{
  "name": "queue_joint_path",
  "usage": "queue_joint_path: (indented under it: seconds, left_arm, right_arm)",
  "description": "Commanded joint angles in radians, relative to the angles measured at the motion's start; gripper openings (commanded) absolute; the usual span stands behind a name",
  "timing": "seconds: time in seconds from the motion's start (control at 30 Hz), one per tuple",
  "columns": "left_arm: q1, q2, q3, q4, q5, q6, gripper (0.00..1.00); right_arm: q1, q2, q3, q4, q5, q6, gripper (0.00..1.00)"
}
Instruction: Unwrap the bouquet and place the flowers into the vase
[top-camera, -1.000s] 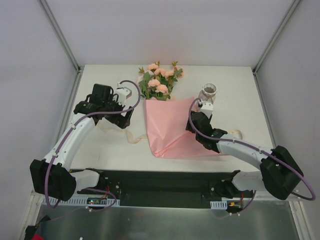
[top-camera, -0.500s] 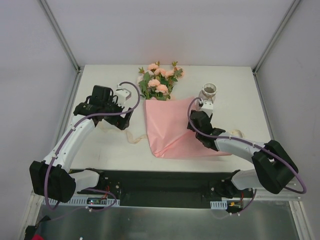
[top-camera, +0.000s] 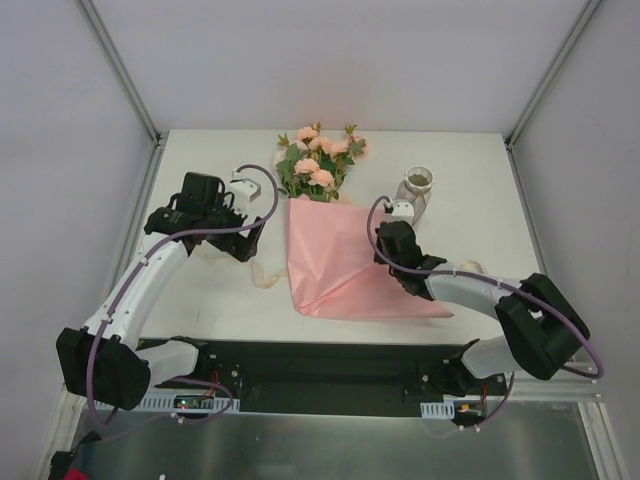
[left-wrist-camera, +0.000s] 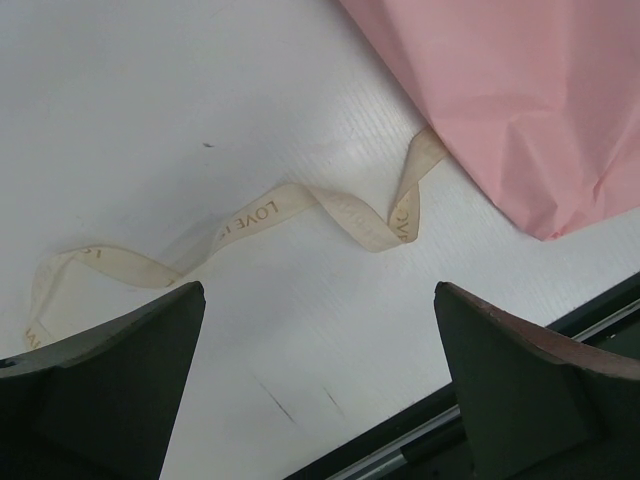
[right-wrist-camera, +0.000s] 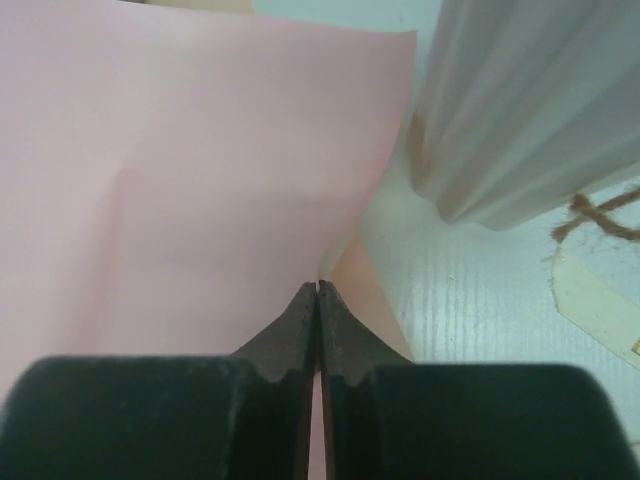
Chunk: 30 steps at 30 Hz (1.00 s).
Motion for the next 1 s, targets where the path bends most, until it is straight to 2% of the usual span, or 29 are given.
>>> queue_joint_path:
  seconds: [0.0,0.13,0.23,0.4,0.5,0.53,0.6,0.73,0.8,0.83,0.9,0.93,0.97]
  left_arm:
    - [-0.001,-0.038,0.020,-0.025,-0.016,-0.024,0.99]
    - [-0.003,-0.052,0.037,-0.025,-0.028,-0.068,0.99]
    - [-0.003,-0.077,0.054,-0.022,-0.057,-0.109,0.99]
    - [0.028,-0.138,0.105,-0.022,-0.149,-0.155,0.99]
    - [0.130,-0.175,0.160,-0.020,-0.201,-0.201,0.99]
    - [0.223,-0.183,0.169,-0.019,-0.201,-0.224,0.99]
    - [0.305,-0.207,0.189,-0.017,-0.229,-0.240,0.99]
    - [0.399,-0.279,0.174,-0.016,-0.319,-0.231,0.99]
    - [0.402,-0.302,0.148,-0.017,-0.293,-0.215,0.99]
    - [0.403,-0.316,0.145,-0.016,-0.290,-0.212,0.99]
    - [0.405,-0.318,0.148,-0.016,-0.287,-0.201,0.99]
    - [0.405,-0.312,0.155,-0.016,-0.293,-0.200,0.99]
    - [0.405,-0.305,0.174,-0.014,-0.298,-0.200,0.99]
  right_arm:
    - [0.056,-0.084,0.081,0.004,-0.032,-0.073,0.02]
    - [0.115,-0.099,0.204,-0.048,-0.067,-0.116,0.01]
    - [0.165,-0.053,0.345,-0.090,-0.116,-0.148,0.01]
    - [0.239,0.121,0.615,-0.151,-0.235,-0.188,0.01]
    - [0.264,0.238,0.757,-0.167,-0.321,-0.167,0.01]
    - [0.270,0.300,0.792,-0.179,-0.337,-0.159,0.01]
    - [0.296,0.362,0.894,-0.191,-0.375,-0.157,0.01]
    - [0.348,0.545,1.065,-0.234,-0.452,-0.085,0.02]
    - [0.363,0.633,1.170,-0.269,-0.493,-0.064,0.07]
    - [0.374,0.658,1.203,-0.281,-0.510,-0.041,0.17]
    - [0.382,0.706,1.252,-0.292,-0.561,-0.013,0.24]
    - [0.389,0.712,1.276,-0.292,-0.575,0.007,0.33]
    - [0.391,0.712,1.281,-0.292,-0.591,0.010,0.35]
